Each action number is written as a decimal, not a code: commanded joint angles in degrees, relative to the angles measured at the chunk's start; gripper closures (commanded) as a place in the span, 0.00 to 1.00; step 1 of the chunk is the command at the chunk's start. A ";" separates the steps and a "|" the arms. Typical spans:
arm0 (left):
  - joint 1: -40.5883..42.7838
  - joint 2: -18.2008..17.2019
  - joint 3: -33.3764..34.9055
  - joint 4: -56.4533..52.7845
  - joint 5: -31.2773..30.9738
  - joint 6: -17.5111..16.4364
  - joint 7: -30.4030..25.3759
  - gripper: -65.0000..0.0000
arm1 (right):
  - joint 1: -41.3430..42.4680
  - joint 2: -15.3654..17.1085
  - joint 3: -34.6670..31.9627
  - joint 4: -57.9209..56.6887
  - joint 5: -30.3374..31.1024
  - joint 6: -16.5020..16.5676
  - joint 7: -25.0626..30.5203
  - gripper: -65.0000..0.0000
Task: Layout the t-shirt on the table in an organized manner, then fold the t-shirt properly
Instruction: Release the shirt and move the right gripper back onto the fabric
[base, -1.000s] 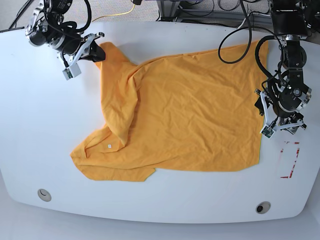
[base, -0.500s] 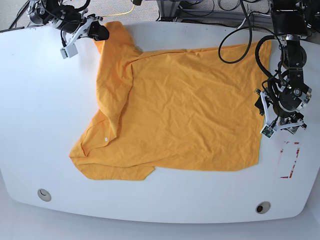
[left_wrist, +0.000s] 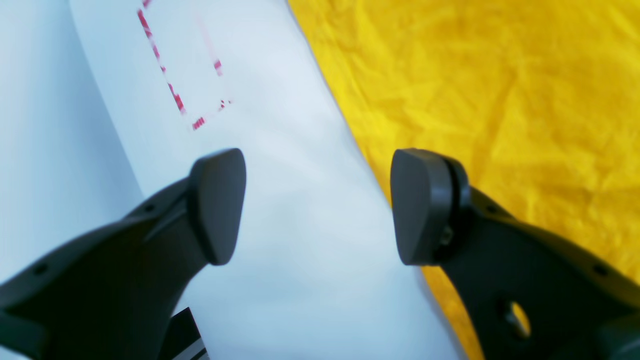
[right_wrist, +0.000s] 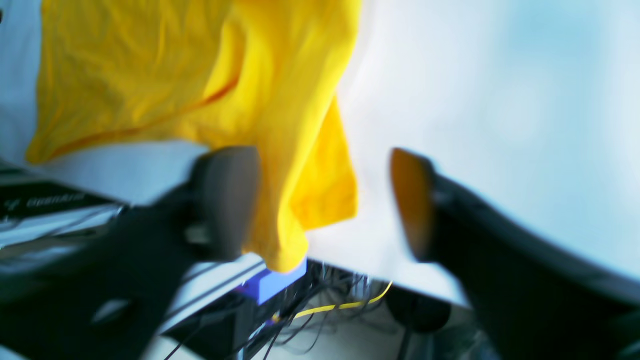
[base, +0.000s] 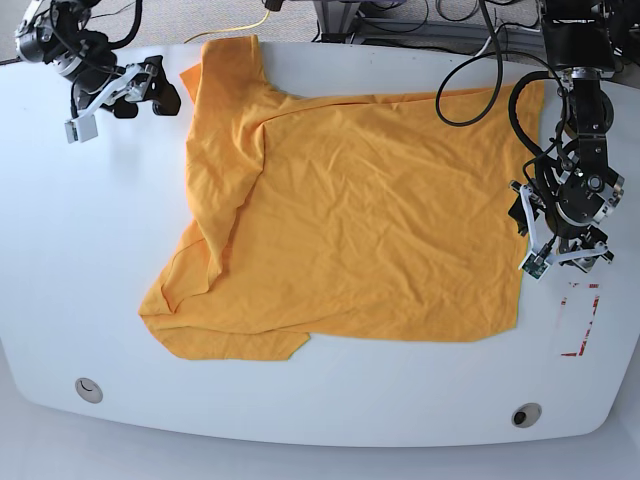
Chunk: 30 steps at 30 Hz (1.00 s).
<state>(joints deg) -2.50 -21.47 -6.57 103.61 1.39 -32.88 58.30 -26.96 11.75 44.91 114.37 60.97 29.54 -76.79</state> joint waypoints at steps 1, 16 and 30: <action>-0.79 -0.90 -0.33 0.96 0.33 0.22 -0.59 0.34 | 2.21 1.39 1.20 0.93 1.49 0.04 0.71 0.00; -0.44 -0.99 -0.33 0.96 0.33 0.22 -0.59 0.34 | 23.75 4.03 -10.58 -15.07 -0.88 0.75 0.62 0.00; 0.79 -0.99 -0.42 0.96 0.33 0.22 -0.59 0.34 | 31.84 4.21 -19.45 -30.37 -1.06 1.71 3.08 0.00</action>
<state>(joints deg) -0.91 -21.67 -6.61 103.57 1.52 -33.01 58.48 4.27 14.85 25.91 84.73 58.89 30.13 -75.37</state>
